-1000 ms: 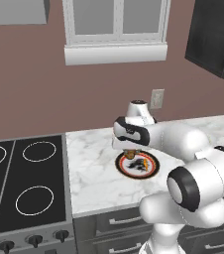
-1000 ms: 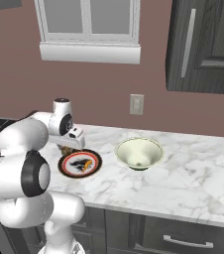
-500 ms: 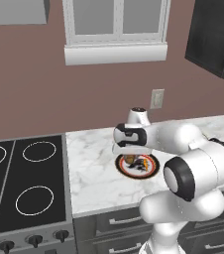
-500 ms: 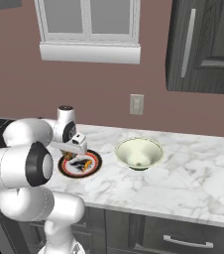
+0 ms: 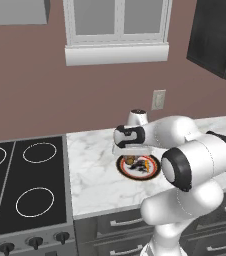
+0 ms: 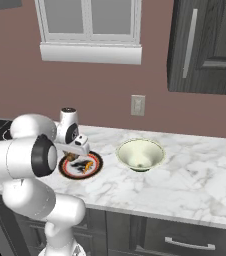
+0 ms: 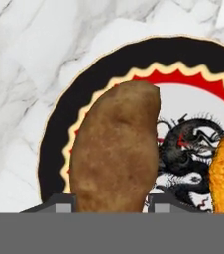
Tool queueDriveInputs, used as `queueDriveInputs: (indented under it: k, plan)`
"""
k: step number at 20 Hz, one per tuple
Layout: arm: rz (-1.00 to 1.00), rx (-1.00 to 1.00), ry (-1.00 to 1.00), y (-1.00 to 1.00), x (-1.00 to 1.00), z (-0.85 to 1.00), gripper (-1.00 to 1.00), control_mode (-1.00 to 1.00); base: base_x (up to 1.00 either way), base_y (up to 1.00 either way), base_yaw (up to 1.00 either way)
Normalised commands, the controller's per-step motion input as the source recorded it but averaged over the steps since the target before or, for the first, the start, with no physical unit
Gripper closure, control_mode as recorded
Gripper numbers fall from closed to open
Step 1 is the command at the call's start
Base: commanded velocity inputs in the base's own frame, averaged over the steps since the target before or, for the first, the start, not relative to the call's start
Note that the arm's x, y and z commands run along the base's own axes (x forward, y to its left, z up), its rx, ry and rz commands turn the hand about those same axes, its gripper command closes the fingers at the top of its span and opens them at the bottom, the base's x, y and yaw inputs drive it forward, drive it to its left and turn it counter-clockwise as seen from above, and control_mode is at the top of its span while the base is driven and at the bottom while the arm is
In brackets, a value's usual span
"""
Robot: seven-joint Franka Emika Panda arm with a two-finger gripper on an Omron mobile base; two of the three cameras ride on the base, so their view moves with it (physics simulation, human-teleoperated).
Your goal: Place the shrimp on the plate and place the potato on the same plate.
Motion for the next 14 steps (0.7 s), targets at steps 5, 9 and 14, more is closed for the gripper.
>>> queueDriveInputs:
  k: [5, 9, 14]
  plan:
    - [0.0, 0.0, 0.0, 0.0, 0.0, -0.01, -1.0, -1.0, 0.0, 0.0, 0.0]
    - [0.0, 0.0, 0.0, 0.0, 0.0, -0.11, -1.0, -1.0, 0.0, 0.0, 0.0]
    - [0.0, 0.0, 0.0, 0.0, 0.0, -0.01, -1.0, -1.0, 0.0, 0.0, 0.0]
